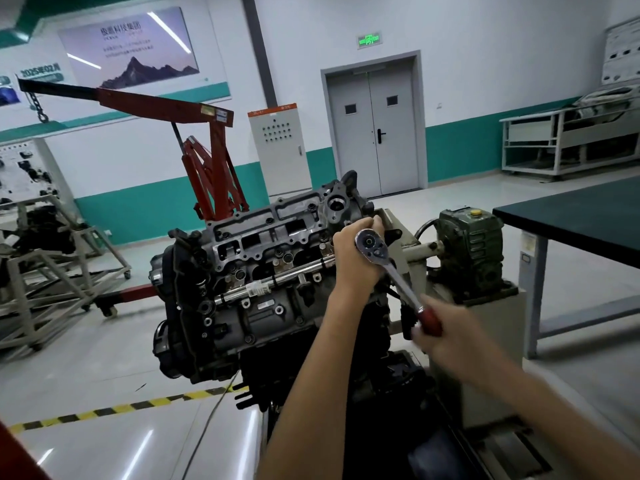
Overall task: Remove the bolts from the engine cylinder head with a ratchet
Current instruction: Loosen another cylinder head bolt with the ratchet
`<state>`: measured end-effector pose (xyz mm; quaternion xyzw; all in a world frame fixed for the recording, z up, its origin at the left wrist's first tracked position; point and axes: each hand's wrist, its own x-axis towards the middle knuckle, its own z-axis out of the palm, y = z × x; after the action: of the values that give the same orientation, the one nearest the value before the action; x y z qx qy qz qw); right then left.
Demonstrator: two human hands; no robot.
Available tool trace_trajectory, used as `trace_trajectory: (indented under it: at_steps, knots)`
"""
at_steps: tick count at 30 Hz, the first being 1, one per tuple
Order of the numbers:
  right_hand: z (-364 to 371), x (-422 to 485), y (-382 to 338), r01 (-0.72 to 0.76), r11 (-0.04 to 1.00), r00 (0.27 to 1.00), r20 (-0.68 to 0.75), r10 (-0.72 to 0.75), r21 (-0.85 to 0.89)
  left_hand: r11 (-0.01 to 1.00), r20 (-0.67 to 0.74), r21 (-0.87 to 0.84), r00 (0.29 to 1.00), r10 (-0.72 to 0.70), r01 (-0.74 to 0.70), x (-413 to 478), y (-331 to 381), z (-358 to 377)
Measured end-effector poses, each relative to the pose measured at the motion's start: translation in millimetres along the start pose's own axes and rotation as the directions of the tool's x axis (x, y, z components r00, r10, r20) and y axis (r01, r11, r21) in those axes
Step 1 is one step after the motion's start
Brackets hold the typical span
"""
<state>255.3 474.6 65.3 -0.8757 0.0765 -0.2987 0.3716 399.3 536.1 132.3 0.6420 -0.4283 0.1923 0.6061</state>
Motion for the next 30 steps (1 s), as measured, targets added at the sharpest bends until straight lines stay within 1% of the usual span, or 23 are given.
trace_trajectory:
  at_steps: [1,3,4,5,7,9,10,11,13,15,16,17,18,20,21,22,23,24,25,26,27,29,30]
  knots:
    - [23.4,-8.7,-7.9,-0.057,0.988,0.996,-0.058,0.065,0.141,1.0,-0.024,0.0,1.0,-0.01,0.01,0.2,1.5,2.2]
    - [64.9,-15.7,-26.3,-0.142,0.901,0.984,-0.043,0.175,0.409,0.999,-0.061,0.019,0.998,-0.028,0.029,1.0,2.4,4.0]
    - [77.8,-16.1,-32.2,-0.149,0.871,0.983,-0.026,0.182,0.469,0.999,-0.056,0.024,0.998,-0.029,0.03,1.2,2.1,2.8]
    - [81.3,-14.5,-33.2,-0.148,0.867,0.983,-0.026,0.182,0.476,1.0,-0.029,0.011,0.999,-0.027,0.027,1.1,1.9,0.5]
    - [61.5,-9.0,-22.0,-0.119,0.925,0.989,-0.036,0.141,0.361,0.999,0.072,-0.033,0.997,-0.013,0.015,0.5,2.8,-5.7]
    - [22.6,0.0,-2.8,-0.017,0.992,1.0,0.004,0.016,0.122,1.0,0.173,-0.003,0.985,-0.005,0.006,1.8,2.6,-11.9]
    - [-0.6,7.8,4.9,0.046,0.999,0.997,0.057,-0.046,0.003,1.0,0.216,0.028,0.976,0.002,-0.008,4.0,1.8,-14.5]
    - [-23.1,17.9,9.7,0.109,0.988,0.988,0.119,-0.097,-0.106,0.998,0.254,0.06,0.967,0.009,-0.025,6.9,1.0,-17.0]
    - [-60.7,39.4,11.2,0.223,0.926,0.963,0.215,-0.161,-0.303,0.992,0.311,0.115,0.95,0.02,-0.059,11.7,-0.8,-20.7]
    - [-76.6,51.7,9.5,0.271,0.867,0.956,0.221,-0.193,-0.418,0.991,0.306,0.119,0.952,0.025,-0.064,11.2,-0.8,-20.8]
    - [-75.0,50.2,9.8,0.259,0.869,0.961,0.207,-0.185,-0.423,0.994,0.277,0.097,0.961,0.024,-0.053,8.9,-0.9,-19.5]
    - [-66.0,43.9,12.3,0.22,0.897,0.97,0.184,-0.159,-0.383,0.997,0.233,0.066,0.972,0.026,-0.043,6.3,-1.1,-17.2]
    - [-50.3,32.7,14.3,0.156,0.941,0.983,0.144,-0.117,-0.301,0.998,0.181,0.041,0.983,0.033,-0.041,3.3,-1.4,-13.5]
    - [-6.6,5.5,9.9,0.02,0.998,1.0,-0.004,-0.021,-0.067,1.0,0.088,0.0,0.996,0.02,-0.02,-0.1,-2.8,-6.2]
    - [17.2,-5.2,2.5,-0.034,0.998,0.996,-0.075,0.039,0.058,1.0,0.056,-0.016,0.998,-0.001,0.002,-0.4,-3.2,-3.1]
    - [39.6,-12.2,-7.2,-0.082,0.978,0.988,-0.113,0.105,0.191,1.0,0.03,-0.015,0.999,-0.017,0.017,0.3,-2.0,-0.8]
    - [60.1,-14.7,-17.7,-0.12,0.933,0.98,-0.112,0.166,0.339,0.999,0.011,0.006,0.999,-0.032,0.032,1.4,-1.2,0.4]
    - [77.4,-15.3,-26.1,-0.134,0.877,0.976,-0.09,0.197,0.462,0.998,-0.005,0.044,0.999,-0.033,0.033,2.4,-0.4,0.6]
    - [88.5,-15.6,-31.6,-0.136,0.834,0.976,-0.072,0.205,0.534,0.997,-0.01,0.075,1.0,-0.022,0.023,2.9,-0.4,0.6]
    - [91.2,-15.5,-34.2,-0.141,0.822,0.977,-0.057,0.206,0.552,0.996,-0.001,0.088,1.0,-0.012,0.013,3.1,-1.2,0.2]
    - [85.3,-14.5,-32.7,-0.146,0.845,0.979,-0.048,0.199,0.515,0.997,0.022,0.073,1.0,-0.013,0.011,2.7,-0.8,-0.9]
    - [54.2,-11.7,-18.2,-0.101,0.943,0.992,-0.037,0.118,0.318,1.0,0.106,0.026,0.994,-0.006,0.004,2.1,-1.2,-5.8]
    - [30.7,-7.7,-9.4,-0.05,0.98,0.999,-0.004,0.051,0.195,0.999,0.153,0.03,0.988,0.01,-0.014,3.0,-1.9,-9.5]
